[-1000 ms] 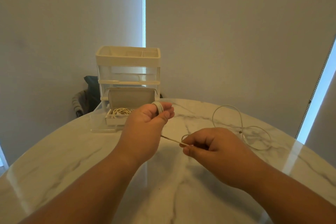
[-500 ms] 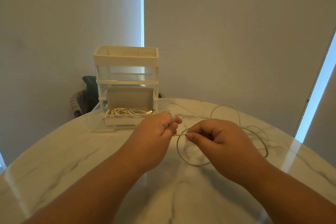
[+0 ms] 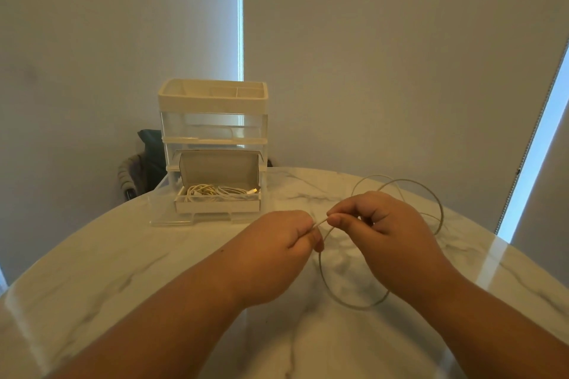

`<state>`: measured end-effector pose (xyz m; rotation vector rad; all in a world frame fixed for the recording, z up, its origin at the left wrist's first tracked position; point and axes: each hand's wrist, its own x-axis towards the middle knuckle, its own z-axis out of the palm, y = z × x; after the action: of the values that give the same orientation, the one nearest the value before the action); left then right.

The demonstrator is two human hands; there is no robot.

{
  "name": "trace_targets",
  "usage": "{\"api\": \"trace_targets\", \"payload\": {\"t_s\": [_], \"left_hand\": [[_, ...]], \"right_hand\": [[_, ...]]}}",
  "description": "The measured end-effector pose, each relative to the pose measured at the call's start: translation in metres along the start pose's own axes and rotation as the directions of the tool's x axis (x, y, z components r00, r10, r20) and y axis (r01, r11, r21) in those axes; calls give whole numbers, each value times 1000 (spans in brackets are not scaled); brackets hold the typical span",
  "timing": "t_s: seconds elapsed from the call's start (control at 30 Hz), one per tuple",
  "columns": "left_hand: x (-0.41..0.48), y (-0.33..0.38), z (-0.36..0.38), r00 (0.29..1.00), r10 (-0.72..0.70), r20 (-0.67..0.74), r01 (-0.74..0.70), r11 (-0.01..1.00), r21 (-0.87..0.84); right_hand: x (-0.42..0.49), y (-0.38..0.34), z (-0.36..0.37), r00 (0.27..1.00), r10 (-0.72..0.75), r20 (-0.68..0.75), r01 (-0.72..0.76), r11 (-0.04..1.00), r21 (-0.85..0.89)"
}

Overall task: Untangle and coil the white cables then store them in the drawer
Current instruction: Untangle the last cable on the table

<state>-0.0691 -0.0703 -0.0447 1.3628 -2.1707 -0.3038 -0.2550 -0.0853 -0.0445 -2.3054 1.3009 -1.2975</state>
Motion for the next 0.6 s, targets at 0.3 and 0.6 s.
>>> {"api": "trace_targets", "payload": {"t_s": [0.3, 0.6], "left_hand": [[-1, 6, -2, 1000, -15, -27, 14, 999, -35], [-1, -2, 2, 991, -73, -112, 65, 995, -72]], "right_hand": [[1, 3, 2, 999, 22, 24, -24, 998, 60], [3, 8, 3, 984, 151, 90, -158, 984, 76]]}}
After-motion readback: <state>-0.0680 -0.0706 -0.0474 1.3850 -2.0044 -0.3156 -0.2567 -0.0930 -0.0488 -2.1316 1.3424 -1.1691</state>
